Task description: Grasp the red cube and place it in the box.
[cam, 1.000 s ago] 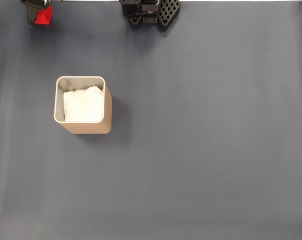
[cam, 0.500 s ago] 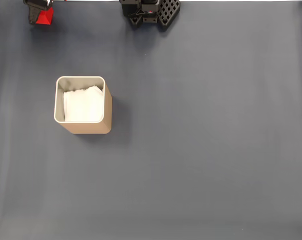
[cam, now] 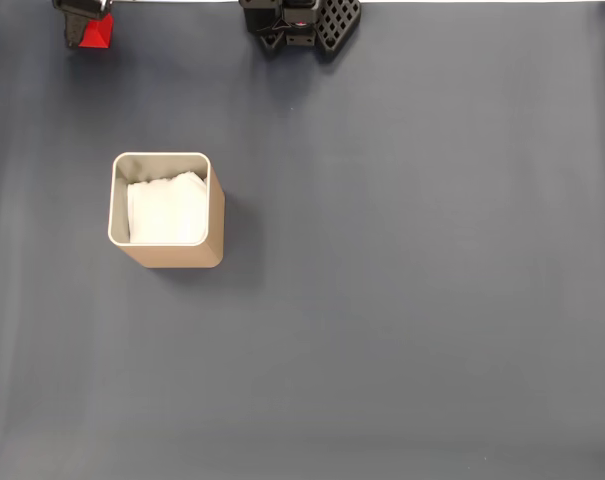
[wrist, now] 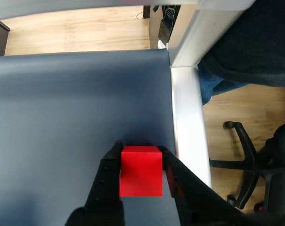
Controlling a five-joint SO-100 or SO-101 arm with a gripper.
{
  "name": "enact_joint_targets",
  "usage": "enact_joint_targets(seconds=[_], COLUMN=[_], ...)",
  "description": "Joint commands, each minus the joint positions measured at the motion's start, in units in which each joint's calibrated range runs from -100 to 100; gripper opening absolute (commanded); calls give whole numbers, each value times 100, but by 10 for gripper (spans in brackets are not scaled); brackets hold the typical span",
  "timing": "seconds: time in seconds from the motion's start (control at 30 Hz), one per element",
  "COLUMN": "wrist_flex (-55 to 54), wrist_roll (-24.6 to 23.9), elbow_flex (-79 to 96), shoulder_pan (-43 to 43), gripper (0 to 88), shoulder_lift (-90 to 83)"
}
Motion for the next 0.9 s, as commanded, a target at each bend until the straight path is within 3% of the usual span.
enact_joint_targets(seconds=[0.0, 0.87], wrist_flex=[245, 2453], wrist_roll=[15, -83], elbow_flex=[-268, -2547], shoulder_pan=[-24, -1267], gripper=[79, 8], shoulder_lift=[-254, -453])
